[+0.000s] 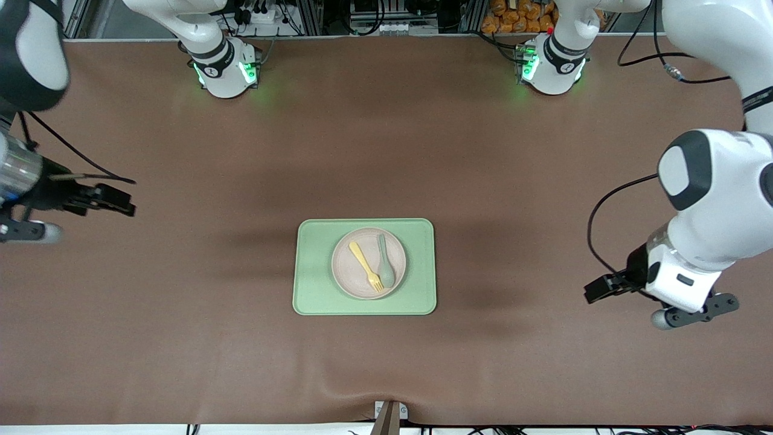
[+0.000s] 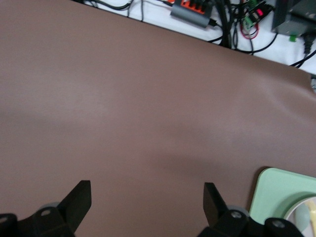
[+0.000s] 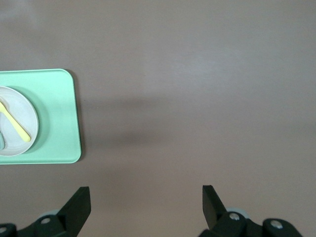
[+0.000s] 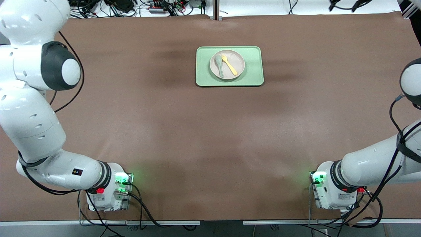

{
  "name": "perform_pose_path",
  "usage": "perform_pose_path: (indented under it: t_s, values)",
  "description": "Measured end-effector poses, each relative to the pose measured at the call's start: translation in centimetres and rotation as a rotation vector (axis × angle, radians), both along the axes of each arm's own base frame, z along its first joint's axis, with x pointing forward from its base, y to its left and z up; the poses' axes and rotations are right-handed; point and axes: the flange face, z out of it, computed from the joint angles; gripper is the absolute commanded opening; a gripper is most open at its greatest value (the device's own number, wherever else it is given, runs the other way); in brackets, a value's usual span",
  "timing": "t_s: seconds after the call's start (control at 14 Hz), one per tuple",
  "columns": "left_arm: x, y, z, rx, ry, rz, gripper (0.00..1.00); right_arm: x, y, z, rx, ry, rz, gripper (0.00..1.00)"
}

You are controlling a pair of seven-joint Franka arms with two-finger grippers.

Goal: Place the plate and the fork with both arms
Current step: 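Move the right gripper toward the plate while the left gripper withdraws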

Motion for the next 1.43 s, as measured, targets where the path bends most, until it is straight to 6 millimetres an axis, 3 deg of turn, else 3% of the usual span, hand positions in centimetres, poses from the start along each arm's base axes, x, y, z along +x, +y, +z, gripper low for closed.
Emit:
perform_pose_path:
  t_s: [0.21,0.57,0.64,0.86,1.21,1.43]
  values:
    - [-1.7,1.9,3.7,0.017,0.012,-0.052,1.00,2.4,3.8,-3.9,0.000,-0.044,0.052,1.00]
    - [-7.2,10.8,10.9,0.063,0.116,-0.156,1.00,4.1,10.6,-9.1,0.000,-0.076,0.170,1.00]
    - [-8.4,11.8,12.1,0.074,0.130,-0.169,1.00,4.4,11.7,-10.2,0.000,-0.086,0.212,1.00]
    - [-11.8,11.0,14.2,0.070,0.142,-0.202,1.00,5.3,13.9,-12.0,-0.007,-0.154,0.276,1.00]
    - [-16.4,7.1,15.5,0.065,0.142,-0.296,1.00,5.9,13.4,-15.0,-0.018,-0.126,0.302,1.00]
    - [-18.0,6.2,16.2,0.074,0.143,-0.397,1.00,6.5,16.0,-16.4,-0.006,-0.198,0.328,1.00]
